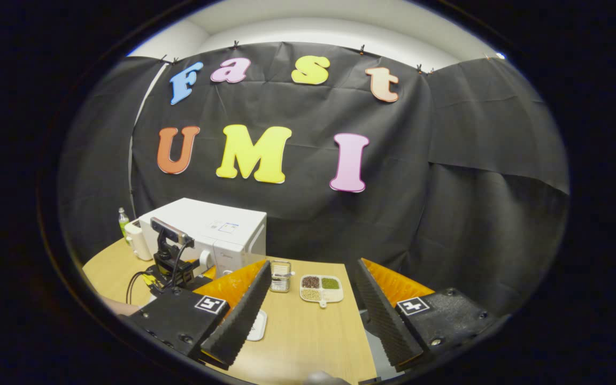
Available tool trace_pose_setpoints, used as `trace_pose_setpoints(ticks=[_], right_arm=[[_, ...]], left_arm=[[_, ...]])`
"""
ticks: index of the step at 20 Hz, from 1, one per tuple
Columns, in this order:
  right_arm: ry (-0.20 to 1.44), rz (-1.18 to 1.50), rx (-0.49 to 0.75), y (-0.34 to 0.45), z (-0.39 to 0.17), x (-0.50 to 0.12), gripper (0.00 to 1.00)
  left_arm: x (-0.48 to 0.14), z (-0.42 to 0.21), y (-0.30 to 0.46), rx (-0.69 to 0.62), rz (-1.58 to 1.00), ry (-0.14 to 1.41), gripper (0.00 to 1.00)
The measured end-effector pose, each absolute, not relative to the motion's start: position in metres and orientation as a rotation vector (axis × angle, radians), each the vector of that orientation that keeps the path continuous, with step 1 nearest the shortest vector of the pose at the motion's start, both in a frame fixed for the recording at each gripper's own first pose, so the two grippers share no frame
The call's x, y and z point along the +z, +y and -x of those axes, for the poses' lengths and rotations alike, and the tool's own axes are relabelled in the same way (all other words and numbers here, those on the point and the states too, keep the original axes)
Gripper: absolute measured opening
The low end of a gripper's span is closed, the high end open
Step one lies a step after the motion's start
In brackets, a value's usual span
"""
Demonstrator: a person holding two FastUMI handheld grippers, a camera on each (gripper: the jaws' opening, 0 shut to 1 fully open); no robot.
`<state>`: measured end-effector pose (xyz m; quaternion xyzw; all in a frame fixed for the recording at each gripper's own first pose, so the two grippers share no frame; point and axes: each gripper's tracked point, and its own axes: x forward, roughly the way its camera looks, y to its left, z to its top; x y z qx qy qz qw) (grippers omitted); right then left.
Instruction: Open the microwave oven with the left hand, put the food in, and close the microwave oven.
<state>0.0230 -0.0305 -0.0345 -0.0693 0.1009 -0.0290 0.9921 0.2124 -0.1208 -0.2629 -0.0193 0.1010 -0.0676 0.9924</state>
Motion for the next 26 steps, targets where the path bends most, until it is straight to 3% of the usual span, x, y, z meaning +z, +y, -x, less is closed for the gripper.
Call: trace_pose_setpoints(ticks=[1,2,3,4,5,8,10,15,20,22,23,24,25,26], right_arm=[[0.206,0.138,-0.054,-0.030,-0.025,-0.035,1.00],[0.207,0.137,-0.049,-0.029,-0.026,-0.035,1.00],[0.207,0.140,-0.049,-0.029,-0.027,-0.035,1.00],[0.203,0.144,-0.049,-0.030,-0.028,-0.033,1.00],[0.201,0.148,-0.047,-0.029,-0.028,-0.033,0.96],[0.207,0.152,-0.041,-0.029,-0.028,-0.035,1.00],[0.213,0.142,-0.041,-0.029,-0.028,-0.037,1.00],[0.204,0.147,-0.033,-0.028,-0.025,-0.034,1.00],[0.198,0.146,0.002,-0.011,-0.024,-0.041,1.00],[0.205,0.135,0.027,0.001,-0.023,-0.048,1.00],[0.201,0.137,0.036,0.006,-0.023,-0.050,1.00],[0.198,0.139,0.044,0.010,-0.024,-0.051,1.00],[0.198,0.139,0.052,0.015,-0.024,-0.054,1.00],[0.198,0.131,0.061,0.019,-0.024,-0.057,1.00]], left_arm=[[-0.264,-0.213,-0.125,-0.146,0.050,0.206,0.67],[-0.263,-0.213,-0.129,-0.165,0.062,0.206,0.54],[-0.263,-0.212,-0.135,-0.187,0.074,0.208,0.34],[-0.262,-0.210,-0.135,-0.177,0.054,0.209,0.33],[-0.263,-0.212,-0.133,-0.170,0.049,0.204,0.23],[-0.262,-0.211,-0.133,-0.168,0.070,0.207,0.18],[-0.262,-0.211,-0.132,-0.160,0.062,0.213,0.09],[-0.266,-0.187,-0.129,-0.162,0.071,0.231,0.06],[-0.264,-0.136,-0.110,-0.211,0.068,0.228,0.05],[-0.262,-0.114,-0.094,-0.205,0.013,0.238,0.14],[-0.259,-0.103,-0.083,-0.192,-0.027,0.230,0.25],[-0.256,-0.093,-0.068,-0.164,-0.053,0.224,0.29],[-0.254,-0.084,-0.055,-0.141,-0.062,0.216,0.46],[-0.252,-0.076,-0.042,-0.121,-0.066,0.214,0.50]])
